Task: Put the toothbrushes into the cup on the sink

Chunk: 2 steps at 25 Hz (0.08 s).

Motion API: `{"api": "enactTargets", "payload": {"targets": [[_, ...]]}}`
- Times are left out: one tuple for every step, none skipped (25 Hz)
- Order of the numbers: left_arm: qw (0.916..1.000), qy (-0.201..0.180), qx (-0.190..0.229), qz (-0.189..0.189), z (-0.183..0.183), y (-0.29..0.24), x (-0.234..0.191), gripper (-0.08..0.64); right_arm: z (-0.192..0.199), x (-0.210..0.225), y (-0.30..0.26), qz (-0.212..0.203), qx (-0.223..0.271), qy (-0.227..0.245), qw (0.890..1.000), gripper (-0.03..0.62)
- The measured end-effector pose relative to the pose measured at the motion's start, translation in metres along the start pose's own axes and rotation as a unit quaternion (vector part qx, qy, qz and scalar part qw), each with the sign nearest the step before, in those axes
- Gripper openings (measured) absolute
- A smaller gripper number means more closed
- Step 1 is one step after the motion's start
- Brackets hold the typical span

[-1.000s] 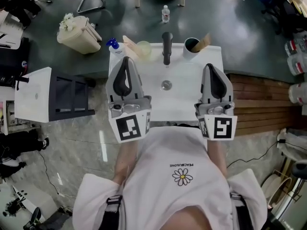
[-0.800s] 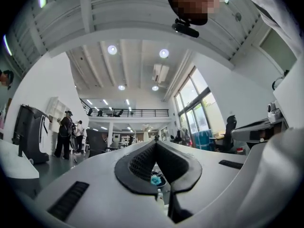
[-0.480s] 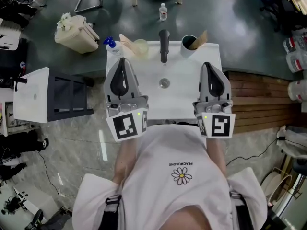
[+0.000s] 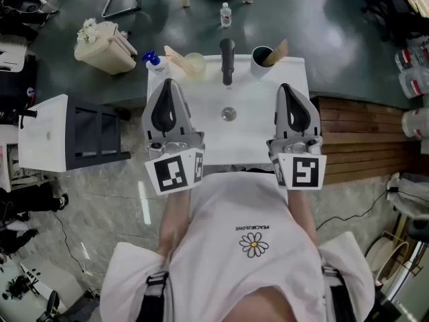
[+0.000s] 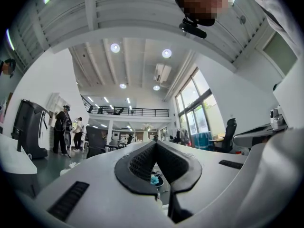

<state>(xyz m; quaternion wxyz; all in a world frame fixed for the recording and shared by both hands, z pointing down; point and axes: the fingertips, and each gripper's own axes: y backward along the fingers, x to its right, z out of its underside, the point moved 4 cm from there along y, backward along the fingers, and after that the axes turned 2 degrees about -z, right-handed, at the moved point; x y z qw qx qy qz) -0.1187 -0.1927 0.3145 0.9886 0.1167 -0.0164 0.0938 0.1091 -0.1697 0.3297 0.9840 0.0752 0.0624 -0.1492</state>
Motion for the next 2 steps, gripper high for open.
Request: {"api": "enactTargets", "payload": {"targets": [[1.0, 0.002, 0.0, 0.003, 0.0009, -0.0007, 0.0009, 0.015, 0.0008, 0.0007, -0.0002, 0.001, -0.002, 0.001, 1.0, 0.011], [1.0, 0.003, -0.001, 0.005, 0.0018, -0.0014, 0.002, 0.015, 0.0018, 0.0014, -0.0003, 0.003, -0.005, 0.001, 1.0, 0.011]]}}
